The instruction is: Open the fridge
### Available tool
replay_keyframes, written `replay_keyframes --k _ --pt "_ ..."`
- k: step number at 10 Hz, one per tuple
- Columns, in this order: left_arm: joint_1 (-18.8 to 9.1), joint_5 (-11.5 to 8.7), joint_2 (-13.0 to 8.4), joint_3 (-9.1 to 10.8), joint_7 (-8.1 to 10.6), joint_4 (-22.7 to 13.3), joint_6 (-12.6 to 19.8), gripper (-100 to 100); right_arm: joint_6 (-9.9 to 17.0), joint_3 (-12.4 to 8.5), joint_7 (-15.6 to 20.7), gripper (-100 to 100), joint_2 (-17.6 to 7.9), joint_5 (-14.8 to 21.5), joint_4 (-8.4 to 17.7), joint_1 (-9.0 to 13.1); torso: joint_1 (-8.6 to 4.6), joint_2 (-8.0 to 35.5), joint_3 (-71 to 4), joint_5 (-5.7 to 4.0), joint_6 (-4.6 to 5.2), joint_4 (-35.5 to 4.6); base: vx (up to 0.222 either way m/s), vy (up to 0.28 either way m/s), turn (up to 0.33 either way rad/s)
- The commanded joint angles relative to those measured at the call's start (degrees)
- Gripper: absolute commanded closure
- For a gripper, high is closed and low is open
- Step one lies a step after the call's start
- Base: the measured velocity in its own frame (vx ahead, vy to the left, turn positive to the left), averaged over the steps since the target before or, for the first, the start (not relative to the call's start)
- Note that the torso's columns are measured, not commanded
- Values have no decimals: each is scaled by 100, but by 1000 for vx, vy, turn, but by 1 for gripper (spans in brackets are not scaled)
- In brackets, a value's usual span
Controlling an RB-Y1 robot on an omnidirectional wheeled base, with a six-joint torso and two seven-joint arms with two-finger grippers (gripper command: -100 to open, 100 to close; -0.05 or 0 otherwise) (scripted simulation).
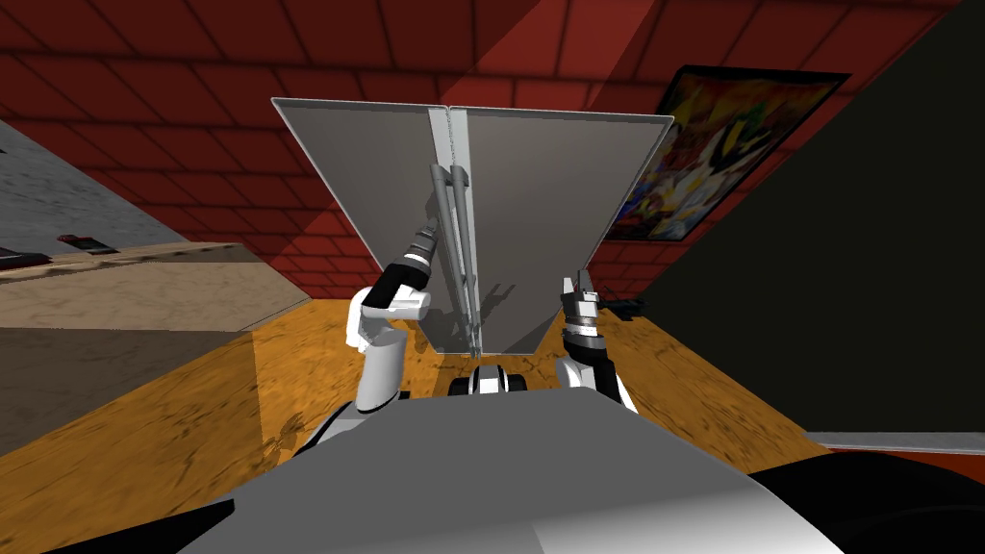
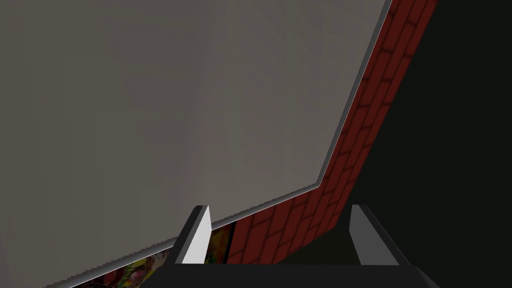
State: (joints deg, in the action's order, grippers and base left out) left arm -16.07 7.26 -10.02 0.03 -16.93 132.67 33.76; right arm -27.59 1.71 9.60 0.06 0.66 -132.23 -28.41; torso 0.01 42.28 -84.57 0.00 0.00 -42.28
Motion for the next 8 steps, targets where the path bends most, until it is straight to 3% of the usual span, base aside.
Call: replay_keyframes --k 1,3,4,5,7,8 --pt "-351 75 0 7 -55 -22 443 -100 0 0 0 0 0 0 0 0 -1 1 0 -1 0 -1 -7 -7 14" --pt "-687 149 7 15 -108 -61 782 -100 0 0 0 0 0 0 0 0 -1 2 1 -1 0 -1 -11 -9 18" --pt "-687 149 7 15 -108 -61 901 -100 0 0 0 0 0 0 0 0 -1 1 0 0 0 0 0 0 0" --pt "-955 222 18 22 -160 -108 1102 -100 0 0 0 0 0 0 0 0 1 -1 0 0 0 0 -8 -6 20" --pt "-1024 222 18 22 -160 -108 1322 -100 0 0 0 0 0 0 0 0 -6 0 -1 -4 3 -1 -4 -3 8" --pt "-1285 295 36 30 -211 -164 1538 -100 0 0 0 0 0 0 0 0 -7 -3 -2 -3 3 1 -10 -8 25"
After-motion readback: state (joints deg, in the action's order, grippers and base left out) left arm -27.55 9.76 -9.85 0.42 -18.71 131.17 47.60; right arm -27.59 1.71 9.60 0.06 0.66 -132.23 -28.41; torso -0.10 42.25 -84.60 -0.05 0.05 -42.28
